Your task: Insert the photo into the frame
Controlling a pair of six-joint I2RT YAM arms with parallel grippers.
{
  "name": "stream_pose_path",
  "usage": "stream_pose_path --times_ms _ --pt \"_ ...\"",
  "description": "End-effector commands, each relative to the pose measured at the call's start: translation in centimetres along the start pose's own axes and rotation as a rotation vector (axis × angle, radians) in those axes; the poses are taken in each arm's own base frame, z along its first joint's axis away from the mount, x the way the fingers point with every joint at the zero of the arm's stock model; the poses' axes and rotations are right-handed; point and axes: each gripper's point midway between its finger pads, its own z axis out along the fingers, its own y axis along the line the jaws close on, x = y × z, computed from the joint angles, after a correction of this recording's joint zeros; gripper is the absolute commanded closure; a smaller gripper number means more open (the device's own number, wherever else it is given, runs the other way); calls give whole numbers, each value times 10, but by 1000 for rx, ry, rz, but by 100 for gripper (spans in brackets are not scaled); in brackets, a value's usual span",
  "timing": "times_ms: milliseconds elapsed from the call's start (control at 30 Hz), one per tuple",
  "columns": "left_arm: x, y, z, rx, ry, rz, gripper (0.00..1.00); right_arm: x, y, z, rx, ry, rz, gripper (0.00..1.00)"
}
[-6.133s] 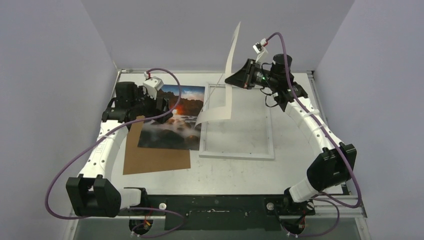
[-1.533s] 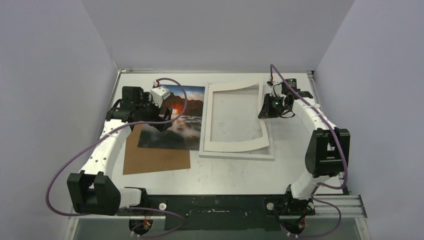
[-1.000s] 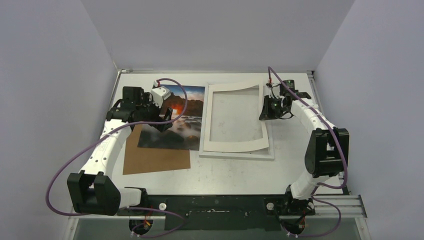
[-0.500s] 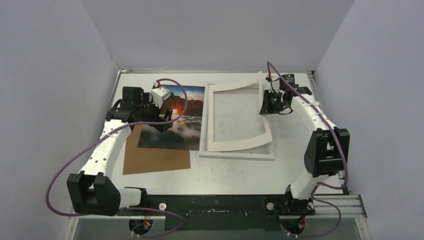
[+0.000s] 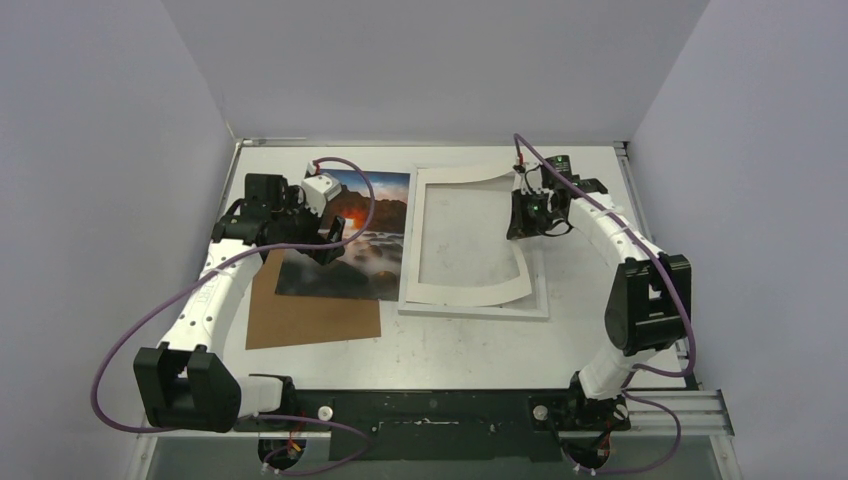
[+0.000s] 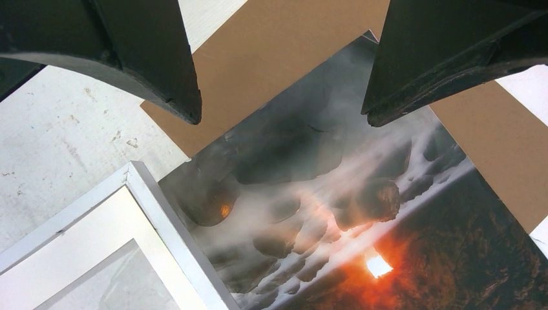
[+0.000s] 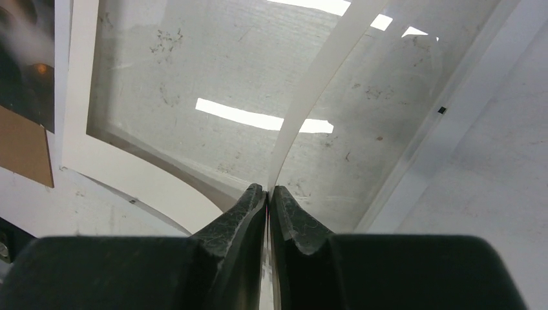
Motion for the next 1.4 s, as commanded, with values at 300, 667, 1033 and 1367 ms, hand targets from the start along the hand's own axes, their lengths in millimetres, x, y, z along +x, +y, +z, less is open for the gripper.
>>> stream_pose_path --times_ms 300,667,1033,1367 --pt "-28 -6 -16 2 -80 38 4 -11 -18 -9 123 -52 5 52" --pt "-29 -9 -18 11 -84 41 4 -4 -25 -17 212 -42 5 20" --pt "-31 -13 -19 20 -86 42 4 -17 -44 -40 381 -105 25 17" --pt "-22 -12 -4 51 -32 16 4 -79 -31 -40 325 -328 74 45"
